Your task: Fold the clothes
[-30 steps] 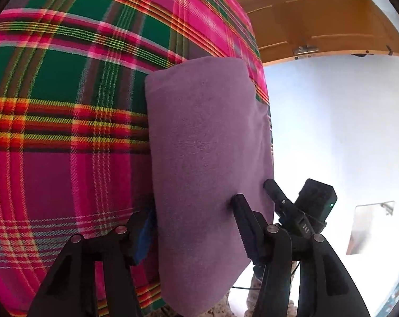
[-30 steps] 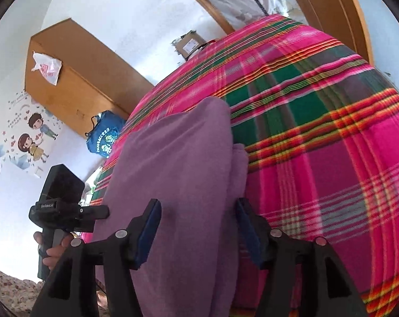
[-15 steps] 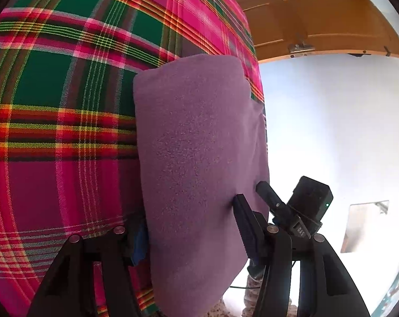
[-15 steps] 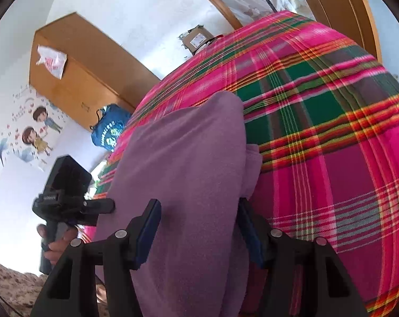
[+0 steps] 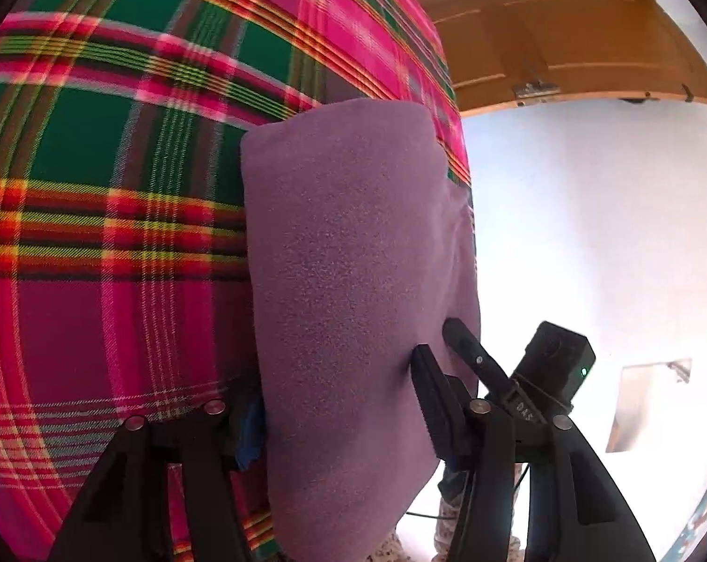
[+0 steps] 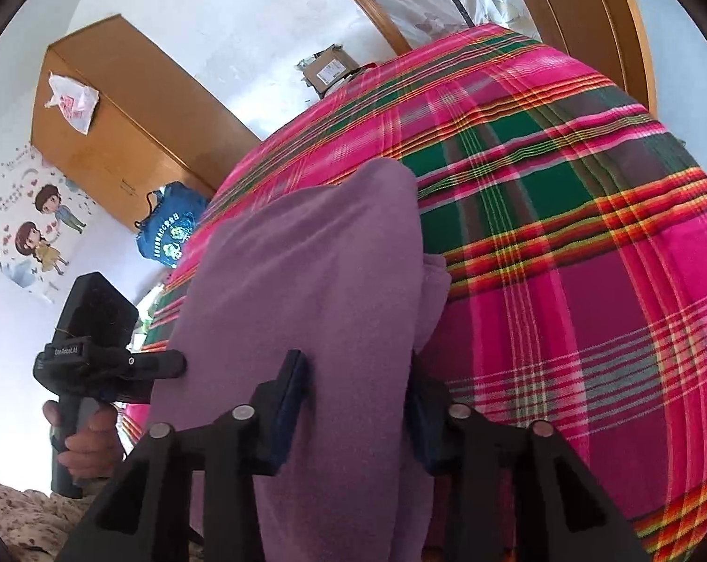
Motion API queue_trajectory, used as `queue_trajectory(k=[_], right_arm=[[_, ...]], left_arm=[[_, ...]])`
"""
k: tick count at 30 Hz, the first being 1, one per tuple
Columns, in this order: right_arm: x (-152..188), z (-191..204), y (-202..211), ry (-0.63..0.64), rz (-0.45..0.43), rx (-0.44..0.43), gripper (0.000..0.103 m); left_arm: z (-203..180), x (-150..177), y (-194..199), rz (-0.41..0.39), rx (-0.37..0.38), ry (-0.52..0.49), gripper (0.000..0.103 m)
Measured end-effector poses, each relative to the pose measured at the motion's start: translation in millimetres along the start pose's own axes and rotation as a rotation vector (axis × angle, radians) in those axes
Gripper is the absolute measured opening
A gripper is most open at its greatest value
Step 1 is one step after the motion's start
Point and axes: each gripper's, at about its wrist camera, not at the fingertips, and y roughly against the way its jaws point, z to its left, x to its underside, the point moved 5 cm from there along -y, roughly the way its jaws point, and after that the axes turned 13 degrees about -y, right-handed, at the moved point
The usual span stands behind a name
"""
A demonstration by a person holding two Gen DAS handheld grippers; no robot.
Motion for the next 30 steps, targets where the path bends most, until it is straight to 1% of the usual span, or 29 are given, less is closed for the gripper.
queue_trajectory(k=[4,7,13,19,25,30], right_arm=[[0,6,2,0.016,-0.020,0.029,0.033],[1,10,3,0.006,-0.035,0.042,0.031],[1,26,10,0.023,-0.066,0.054,0.028],[2,45,7,0.042,-0.071,0.043,0.028],[-4,68,-8,0.057,-0.065,0.017,0.028],[-7,90,-31,0.078,-0.042,0.000,0.028]], left_arm=[[-3,-1,-1,-0.005,-0.022,-0.017,0.050],[-1,-4,-13,-0.009,-0.021,-0.028,0.048],[-1,-9,-16,-0.012,-0.011,-0.041,0.048],[3,-19,-9,-0.045,-0.018,-0.046,0.048],[14,-36,9,-0.078,-0.031,-0.030,0.048],[40,-54,32,-0.114,-0.059,0.000,0.048]])
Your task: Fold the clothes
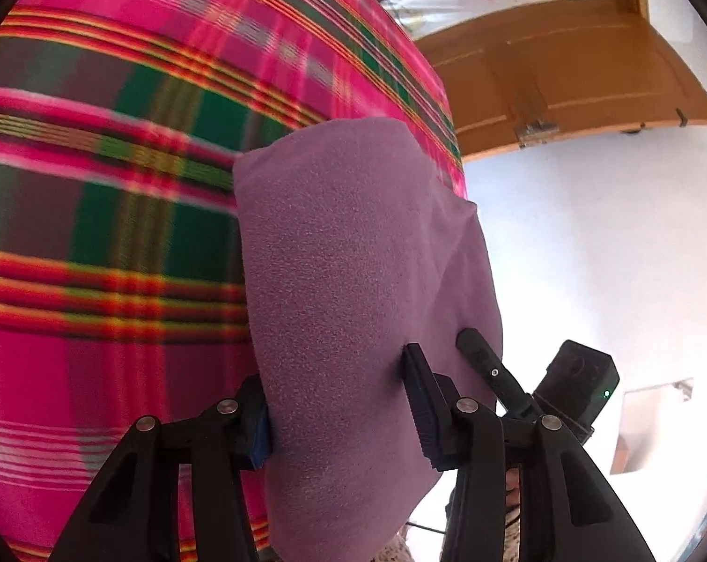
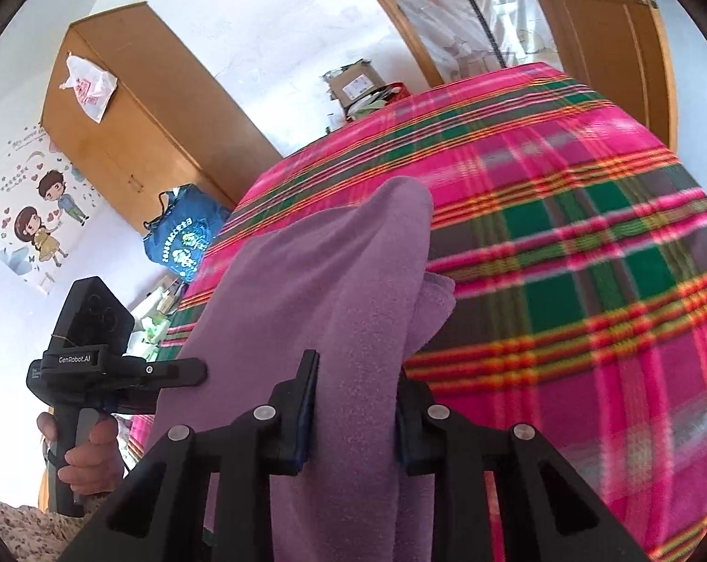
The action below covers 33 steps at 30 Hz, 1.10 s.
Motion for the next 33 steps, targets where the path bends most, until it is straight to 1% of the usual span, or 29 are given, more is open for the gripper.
queue_trajectory(k=[8,12,13,20,22,27,28,33], right_arm=[[-2,38,-45,0.042,0.045,-0.034,0.028],[-9,58,-65,0.066,0.059,-0.056,0.028],[-11,62,-70,0.072,0.060,-0.060,0.028],[-20,94,-101,0.114,0.079,-0.084,0.028],[-21,100,-109,0.120,0.087,-0.092,0.028],[-23,109,-126,0.123,0.105,-0.113,0.028],[-23,111,-129,0.125,0.107,-0.114,0.028],[-26,118,-143,0.133,0.115,-0.118,0.028]], left_arm=[[36,-29,23,-0.056,-0.056,0.048,0.048],[49,-55,40,-0.092,-0.085,0.062,0.048],[47,-58,39,-0.102,-0.091,0.063,0.048],[66,-83,51,-0.154,-0.127,0.101,0.048],[68,-91,47,-0.162,-0.137,0.109,0.048],[82,-104,53,-0.185,-0.160,0.131,0.048],[88,-101,65,-0.189,-0.163,0.135,0.048],[96,-107,69,-0.203,-0.177,0.158,0.048]])
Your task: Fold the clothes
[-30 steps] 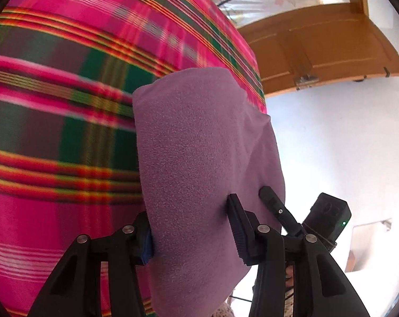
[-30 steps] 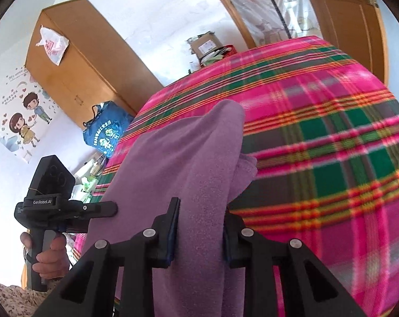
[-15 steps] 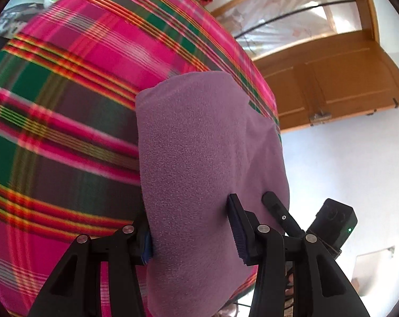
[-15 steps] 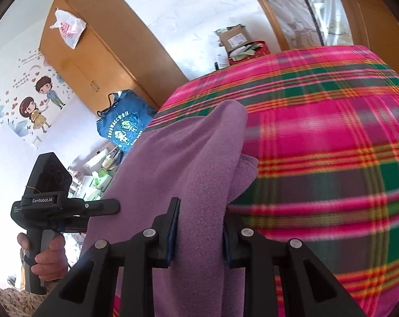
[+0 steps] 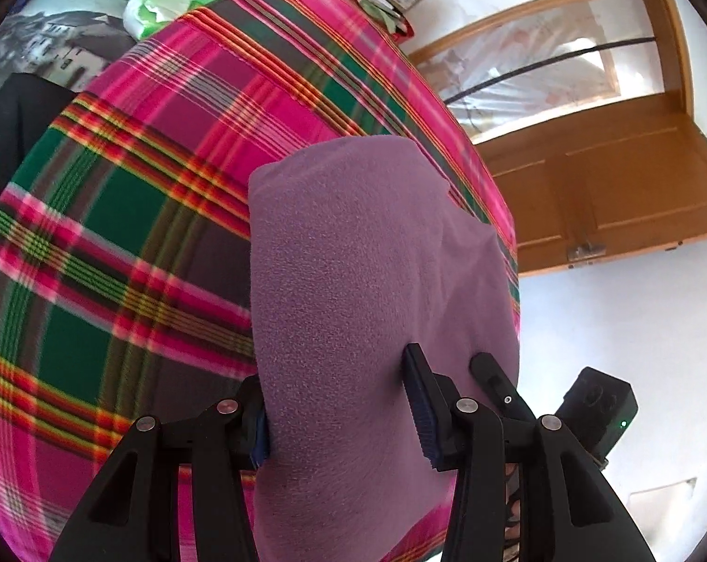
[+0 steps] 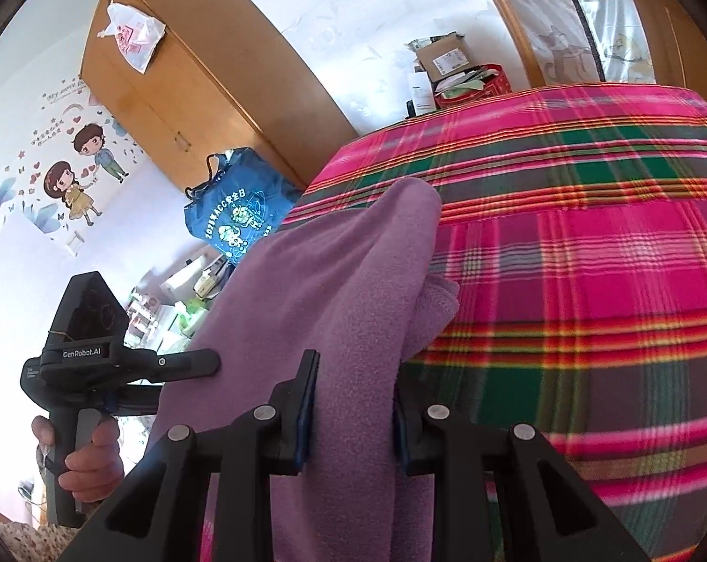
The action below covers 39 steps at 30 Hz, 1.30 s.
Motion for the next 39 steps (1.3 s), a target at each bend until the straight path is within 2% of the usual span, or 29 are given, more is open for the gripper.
queue_trajectory(k=[6,7,13,16,20,27,32,39], right_arm=[[-5,6,-19,0.001,0.008,-0.009,0.028],[-6,7,-22,0.001,0.009,-0.009,0.028],[-17,14,-44,0.001,0.013,-0.046,0.028],[-20,17,-56,-0.012,0.012,-0.062,0.028],[-24,20,-71,-0.025,0.013,-0.069,0.028],[-24,18,-86,-0.030,0.004,-0.074,0.028],[-20,14,-90,-0.016,0.002,-0.038,0.029],[-16,8,-92,-0.019,0.008,-0.004,0.037]], left_arm=[[22,-9,2,-0.019,-0.015,0.034,0.048],[24,2,21,-0.024,-0.020,0.037,0.048],[51,-4,71,-0.105,-0.057,0.072,0.048],[63,-7,88,-0.119,-0.071,0.088,0.048],[68,-12,96,-0.131,-0.103,0.092,0.048],[81,-22,93,-0.147,-0.099,0.133,0.048],[90,-20,91,-0.138,-0.092,0.144,0.048],[96,-12,94,-0.129,-0.093,0.146,0.049]])
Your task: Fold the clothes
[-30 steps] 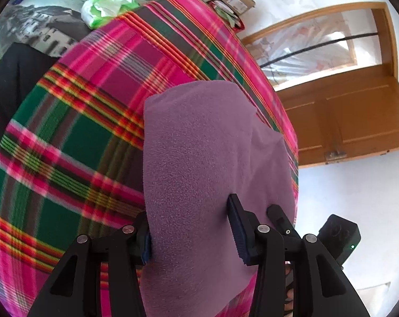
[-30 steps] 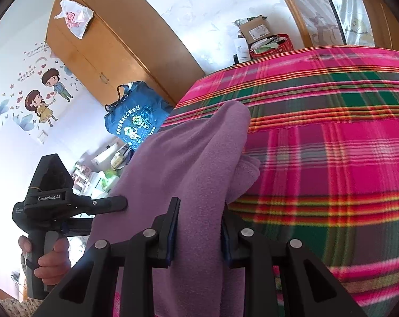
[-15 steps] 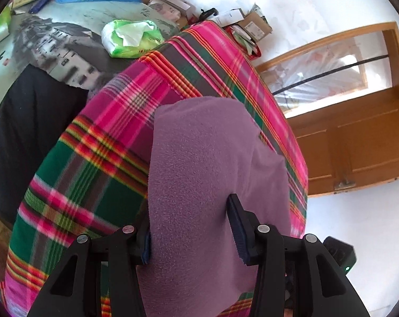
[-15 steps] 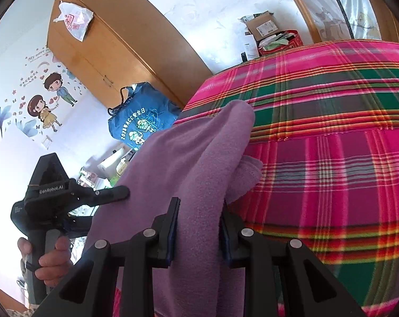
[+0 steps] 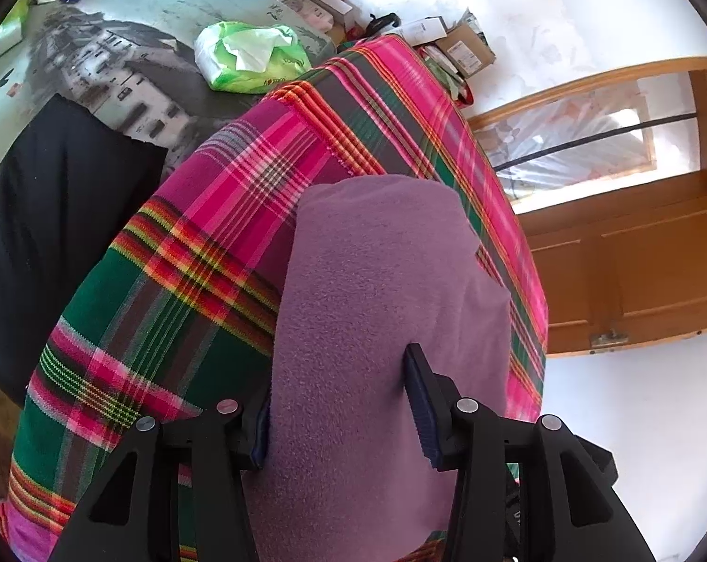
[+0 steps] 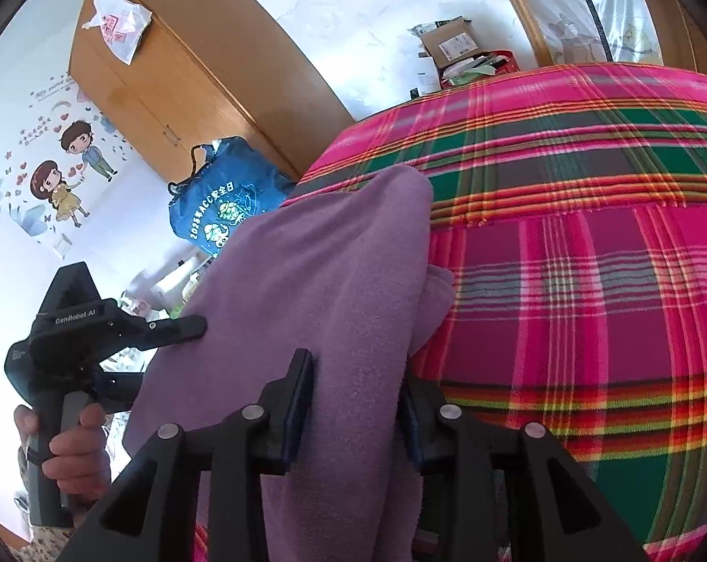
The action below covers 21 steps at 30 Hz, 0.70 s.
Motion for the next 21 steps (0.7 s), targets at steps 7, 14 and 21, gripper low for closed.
queue_trajectory(k=[7,14,21], right_arm=[[3,-11,11,-0.041,0.011,0.001,0.040],[10,-16,34,-0.058,0.003,0.035,0.043],[23,-17,51,-0.054,-0.002,0.058,0.043]], left_arm=[[3,11,13,-0.022,-0.023,0.001,0.049],[-1,29,29,-0.041,-0.105,-0.044,0.049],[4,49,39,-0.041,-0.116,-0.042,0.050]])
